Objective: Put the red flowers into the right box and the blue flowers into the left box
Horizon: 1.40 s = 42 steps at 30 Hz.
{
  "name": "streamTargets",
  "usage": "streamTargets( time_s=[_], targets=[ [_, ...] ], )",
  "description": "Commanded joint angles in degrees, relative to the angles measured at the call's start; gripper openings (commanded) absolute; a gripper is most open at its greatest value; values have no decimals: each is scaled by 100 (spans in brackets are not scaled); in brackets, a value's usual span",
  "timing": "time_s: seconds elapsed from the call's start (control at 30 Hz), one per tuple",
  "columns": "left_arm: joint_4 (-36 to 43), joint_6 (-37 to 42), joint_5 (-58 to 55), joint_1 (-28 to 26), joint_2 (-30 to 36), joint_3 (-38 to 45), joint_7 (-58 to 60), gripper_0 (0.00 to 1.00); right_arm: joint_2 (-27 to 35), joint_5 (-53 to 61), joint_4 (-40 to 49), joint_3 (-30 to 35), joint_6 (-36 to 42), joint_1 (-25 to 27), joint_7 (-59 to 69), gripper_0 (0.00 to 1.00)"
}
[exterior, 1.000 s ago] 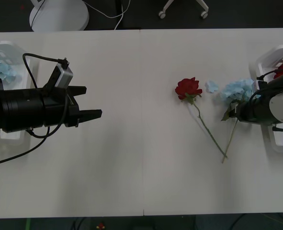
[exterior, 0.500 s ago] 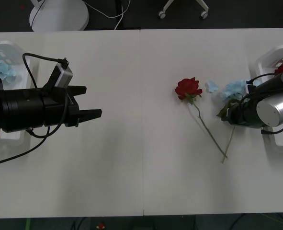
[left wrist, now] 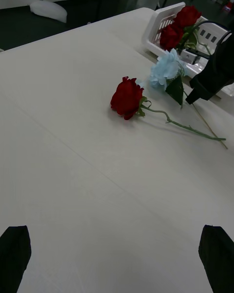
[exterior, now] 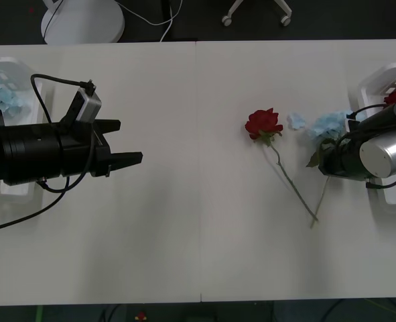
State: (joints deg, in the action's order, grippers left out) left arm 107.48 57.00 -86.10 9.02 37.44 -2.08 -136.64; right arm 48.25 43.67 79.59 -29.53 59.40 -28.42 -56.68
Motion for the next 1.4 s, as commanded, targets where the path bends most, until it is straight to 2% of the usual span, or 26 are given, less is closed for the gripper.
streamTargets(
  time_s=[0.03,0.27,0.47,0.83,0.97,1.17,1.4],
  targets=[
    [54,-83,-82,82,106,-30,138,100,-78,19,-49,-62,-113,-252,122,0],
    [54,-127,-108,82,106,-30,156,100,80,98,-84,-18,-219,-252,8,0],
    [54,-127,-223,82,106,-30,173,100,414,810,74,272,-192,-252,-651,0],
    [45,-224,-398,-23,35,-30,226,100,994,2233,575,1547,-192,-190,-2813,0],
    [54,-426,-583,-216,-220,-21,200,100,1047,3200,698,2056,-192,-190,-3657,0],
    [54,-558,-645,-445,-729,-12,156,100,862,4756,733,2364,-236,-331,-4782,0],
    [63,-699,-908,-814,-1283,-12,6,100,89,5397,813,2311,-263,-840,-5547,0]
  ],
)
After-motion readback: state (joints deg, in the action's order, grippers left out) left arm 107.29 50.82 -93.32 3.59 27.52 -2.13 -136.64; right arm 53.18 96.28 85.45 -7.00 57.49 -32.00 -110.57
